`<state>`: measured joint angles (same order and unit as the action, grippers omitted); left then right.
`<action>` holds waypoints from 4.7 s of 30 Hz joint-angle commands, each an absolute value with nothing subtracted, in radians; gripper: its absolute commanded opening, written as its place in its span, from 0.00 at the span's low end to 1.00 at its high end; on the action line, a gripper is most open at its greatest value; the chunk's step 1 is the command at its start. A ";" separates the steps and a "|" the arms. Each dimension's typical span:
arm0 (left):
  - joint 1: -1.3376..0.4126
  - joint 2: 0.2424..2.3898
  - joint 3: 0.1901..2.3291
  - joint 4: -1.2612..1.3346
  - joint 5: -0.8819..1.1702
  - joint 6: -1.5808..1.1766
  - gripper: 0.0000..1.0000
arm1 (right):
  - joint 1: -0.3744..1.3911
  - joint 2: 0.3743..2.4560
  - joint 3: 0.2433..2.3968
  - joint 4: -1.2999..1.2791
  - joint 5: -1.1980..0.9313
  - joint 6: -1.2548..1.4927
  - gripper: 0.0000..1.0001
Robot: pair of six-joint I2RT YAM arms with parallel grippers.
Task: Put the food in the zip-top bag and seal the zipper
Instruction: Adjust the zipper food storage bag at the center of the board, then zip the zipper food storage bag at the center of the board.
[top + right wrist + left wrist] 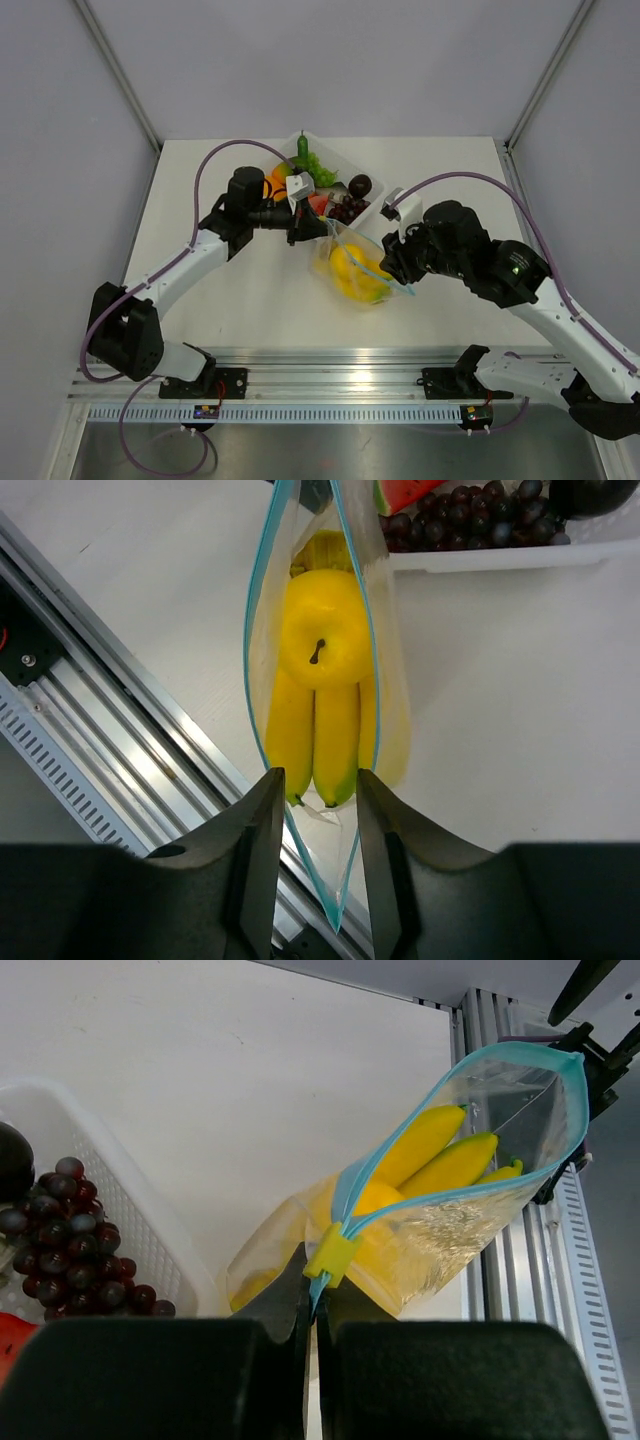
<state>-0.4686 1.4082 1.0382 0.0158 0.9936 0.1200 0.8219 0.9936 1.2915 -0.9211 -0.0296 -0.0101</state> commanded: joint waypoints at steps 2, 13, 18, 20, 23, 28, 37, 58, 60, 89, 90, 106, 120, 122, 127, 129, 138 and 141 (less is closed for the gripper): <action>-0.476 1.325 1.043 -0.038 0.945 0.075 0.00 | 0.828 1.052 1.403 -0.951 -0.024 -0.073 0.44; -0.476 1.267 1.137 -0.433 0.937 0.230 0.00 | 0.831 1.294 1.614 -0.867 -0.241 -0.221 0.47; -0.476 1.255 1.144 -0.574 0.897 0.293 0.00 | 0.859 1.357 1.670 -0.813 -0.302 -0.227 0.48; -0.476 1.247 1.144 -0.604 0.888 0.311 0.00 | 0.874 1.393 1.687 -0.804 -0.301 -0.229 0.48; -0.476 1.239 1.149 -0.624 0.899 0.325 0.00 | 0.907 1.430 1.703 -0.788 -0.269 -0.241 0.48; -0.474 1.213 1.152 -0.655 0.908 0.354 0.00 | 0.917 1.443 1.678 -0.724 -0.255 -0.274 0.51; -0.462 1.167 1.144 -0.644 0.959 0.353 0.00 | 0.920 1.427 1.592 -0.624 -0.327 -0.339 0.53; -0.462 1.175 1.151 -0.638 0.994 0.339 0.00 | 0.919 1.454 1.526 -0.531 -0.411 -0.321 0.41; -0.462 1.177 1.151 -0.638 0.997 0.339 0.00 | 0.919 1.459 1.528 -0.535 -0.411 -0.324 0.39; -0.457 1.197 1.175 -0.673 0.956 0.360 0.00 | 0.919 1.439 1.463 -0.460 -0.351 -0.265 0.00; -0.453 1.193 1.172 -0.670 0.953 0.359 0.00 | 0.919 1.436 1.462 -0.465 -0.351 -0.265 0.00; -0.416 1.186 1.147 -0.600 0.877 0.273 0.00 | 0.919 1.338 1.345 -0.439 -0.314 -0.210 0.00; -0.411 1.219 1.164 -0.592 0.893 0.244 0.32 | 0.919 1.316 1.327 -0.454 -0.319 -0.199 0.00; -0.411 1.249 1.190 -0.633 0.923 0.297 0.49 | 0.919 1.318 1.330 -0.454 -0.325 -0.201 0.00; -0.411 1.264 1.195 -0.669 0.971 0.328 0.47 | 0.919 1.315 1.330 -0.453 -0.324 -0.209 0.00; -0.413 1.262 1.192 -0.661 0.982 0.325 0.45 | 0.919 1.315 1.330 -0.453 -0.324 -0.209 0.00; -0.420 1.223 1.170 -0.620 1.104 0.324 0.41 | 0.920 1.338 1.350 -0.459 -0.334 -0.207 0.00; -0.428 1.221 1.173 -0.621 1.103 0.324 0.38 | 0.919 1.351 1.364 -0.457 -0.348 -0.207 0.00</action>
<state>-0.4206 1.2560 1.1572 -0.6594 1.0401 0.3164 0.9127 1.3483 1.3293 -0.4618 -0.3267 -0.2119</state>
